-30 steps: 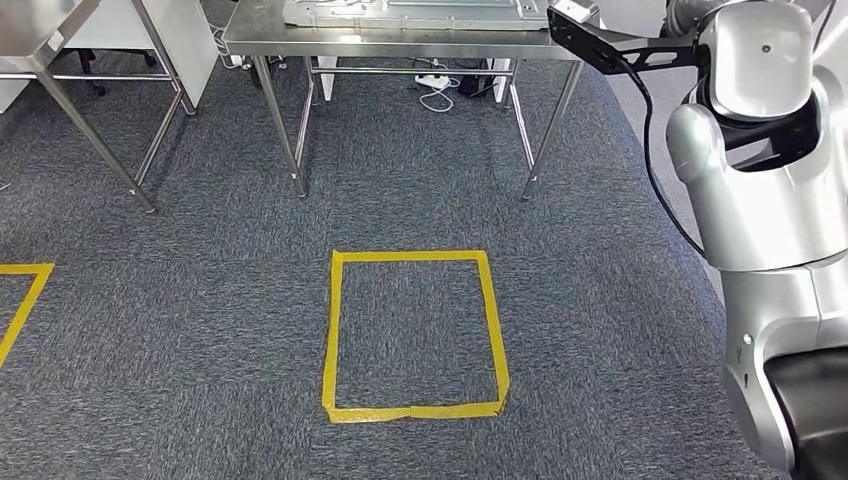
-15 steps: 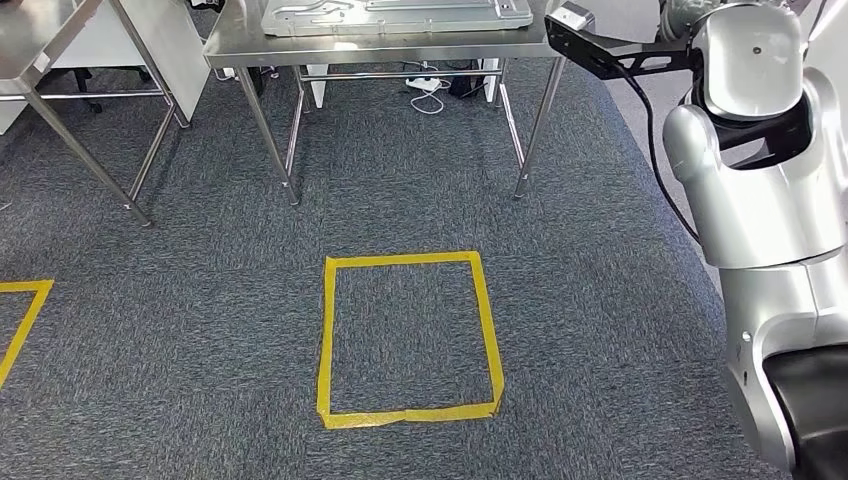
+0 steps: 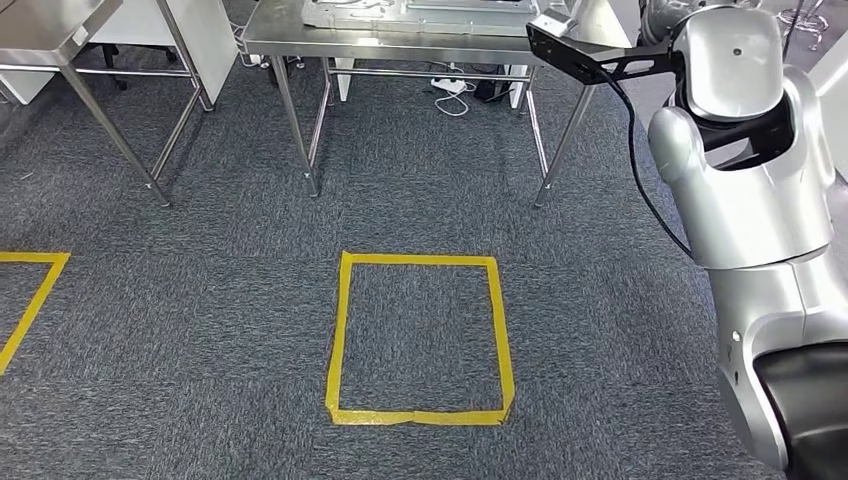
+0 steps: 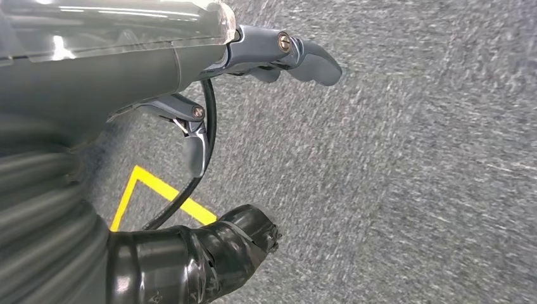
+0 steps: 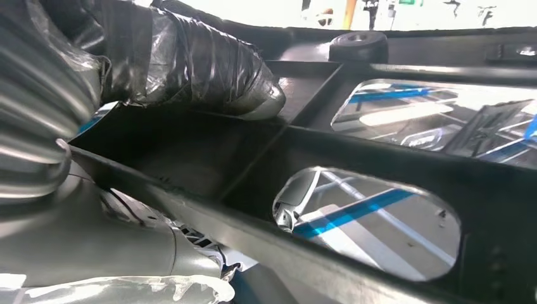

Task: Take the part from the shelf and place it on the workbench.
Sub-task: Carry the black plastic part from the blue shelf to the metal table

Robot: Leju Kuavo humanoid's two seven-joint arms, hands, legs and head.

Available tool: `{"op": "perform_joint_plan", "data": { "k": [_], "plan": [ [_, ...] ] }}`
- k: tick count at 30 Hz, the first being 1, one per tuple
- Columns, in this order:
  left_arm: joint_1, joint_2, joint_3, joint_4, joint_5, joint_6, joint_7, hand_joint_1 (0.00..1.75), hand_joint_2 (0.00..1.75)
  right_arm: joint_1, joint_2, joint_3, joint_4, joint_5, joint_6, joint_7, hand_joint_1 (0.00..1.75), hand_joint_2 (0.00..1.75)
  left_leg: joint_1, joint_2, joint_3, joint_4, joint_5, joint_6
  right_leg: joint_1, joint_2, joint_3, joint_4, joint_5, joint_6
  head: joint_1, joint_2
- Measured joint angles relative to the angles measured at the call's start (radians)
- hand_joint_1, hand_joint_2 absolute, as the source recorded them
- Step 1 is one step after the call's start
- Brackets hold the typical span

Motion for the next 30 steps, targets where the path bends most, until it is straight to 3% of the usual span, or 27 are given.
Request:
{"op": "perform_joint_plan", "data": {
  "k": [1,2,4,6,8,10,12,15,16,17,18,20,22,26,28,30],
  "plan": [
    [0.001,0.0,0.0,0.0,0.0,0.0,0.0,0.0,1.75,0.002,0.0,0.0,0.001,-0.001,0.0,-0.002,1.75,1.75,0.0,-0.003,0.0,0.0,0.0,0.0,-0.001,0.001,-0.016,0.027,-0.001,0.0,0.0,0.0],
    [0.001,0.0,0.0,0.0,0.0,0.0,0.0,0.0,1.75,0.002,0.0,0.0,0.002,-0.002,0.0,-0.003,1.75,1.75,0.0,-0.004,0.001,0.0,0.0,0.0,-0.001,0.001,-0.012,0.013,0.019,-0.001,0.0,0.0],
    [0.001,-0.001,0.0,0.0,0.0,0.0,0.0,0.0,1.75,0.001,0.0,0.0,0.003,-0.002,0.0,-0.004,1.75,1.75,-0.001,-0.007,0.004,0.0,-0.001,-0.001,0.002,0.004,0.043,-0.11,0.091,-0.014,0.0,0.0],
    [0.0,-0.003,0.0,0.0,0.0,0.0,0.0,0.0,1.75,-0.002,0.0,0.0,0.003,-0.002,0.0,-0.004,1.75,1.75,-0.002,-0.008,0.004,-0.001,-0.001,-0.008,0.01,0.006,0.097,-0.226,0.133,-0.029,-0.001,0.0],
    [-0.001,-0.005,0.0,0.0,0.0,0.0,0.0,0.0,1.75,-0.004,0.0,0.0,0.003,-0.001,0.0,-0.005,1.75,1.75,0.0,-0.008,0.003,-0.003,0.001,-0.018,0.017,0.006,0.108,-0.254,0.135,-0.037,-0.002,0.0],
    [-0.001,-0.006,0.0,0.0,0.0,0.0,0.0,0.0,1.75,-0.006,0.001,0.0,0.003,-0.001,-0.001,-0.004,1.75,1.75,0.001,-0.006,0.004,-0.003,-0.001,-0.03,0.014,0.005,0.117,-0.269,0.143,-0.045,-0.002,0.0],
    [-0.001,-0.006,0.0,0.0,0.0,0.0,0.0,0.0,1.75,-0.009,0.002,0.0,0.003,-0.001,-0.001,-0.004,1.75,1.75,0.0,-0.002,-0.014,0.043,-0.035,-0.038,0.008,0.001,0.13,-0.287,0.154,-0.055,-0.003,0.0],
    [0.0,-0.003,0.0,0.0,0.0,0.001,0.0,0.0,1.75,-0.009,0.003,0.0,0.004,-0.001,-0.001,-0.004,1.75,1.75,0.001,0.0,-0.095,0.221,-0.125,-0.045,0.007,-0.002,0.127,-0.288,0.156,-0.061,-0.003,0.0],
    [0.001,-0.002,0.0,0.0,0.0,0.001,0.0,0.0,1.75,-0.007,0.004,0.0,0.005,-0.001,-0.001,-0.004,1.75,1.75,0.001,0.001,-0.113,0.259,-0.135,-0.048,0.007,-0.002,0.124,-0.286,0.156,-0.061,-0.003,0.0],
    [0.001,-0.002,0.0,0.0,0.0,0.001,0.0,0.0,1.75,-0.006,0.004,0.0,0.005,-0.001,-0.001,-0.004,1.75,1.75,0.002,0.001,-0.114,0.262,-0.127,-0.05,0.007,-0.002,0.122,-0.282,0.155,-0.06,-0.003,0.0],
    [0.001,-0.002,0.0,0.0,0.0,0.001,0.0,0.0,1.75,-0.005,0.004,0.0,0.005,-0.001,-0.001,-0.004,1.75,1.75,0.002,0.002,-0.092,0.222,-0.1,-0.051,0.006,-0.002,0.121,-0.278,0.152,-0.058,-0.003,0.0],
    [0.001,-0.001,0.0,0.0,0.0,0.001,0.0,0.0,1.75,-0.004,0.004,0.0,0.005,-0.001,-0.001,-0.004,1.75,1.75,0.003,0.003,-0.019,0.088,-0.043,-0.049,0.006,-0.002,0.118,-0.264,0.144,-0.048,-0.003,0.0],
    [0.0,0.0,0.0,0.0,0.0,0.001,0.0,0.0,1.75,-0.005,0.003,0.001,0.006,-0.001,-0.001,-0.004,1.75,1.75,0.001,0.002,0.02,0.011,-0.024,-0.04,0.009,-0.001,0.112,-0.251,0.137,-0.038,-0.002,0.0],
    [0.0,-0.001,0.0,0.0,-0.001,0.002,0.0,0.0,1.75,-0.007,0.002,0.001,0.005,-0.001,-0.003,-0.005,1.75,1.75,0.001,0.002,0.021,0.002,-0.019,-0.015,0.008,0.001,0.104,-0.237,0.127,-0.02,-0.002,0.0],
    [-0.001,-0.002,0.0,0.0,-0.001,0.002,0.0,0.0,1.75,-0.007,0.0,0.001,0.006,-0.001,-0.003,-0.005,1.75,1.75,0.004,0.002,0.022,-0.003,-0.015,-0.005,0.004,0.004,0.071,-0.16,0.077,-0.009,-0.002,0.0],
    [0.0,-0.002,0.0,0.0,-0.003,0.002,0.0,0.0,1.75,-0.004,-0.004,0.001,0.009,-0.001,-0.003,-0.005,1.75,1.75,0.003,0.001,0.02,-0.003,-0.015,-0.003,0.0,0.004,0.009,-0.027,0.015,-0.001,-0.002,0.0]
  ]
}}
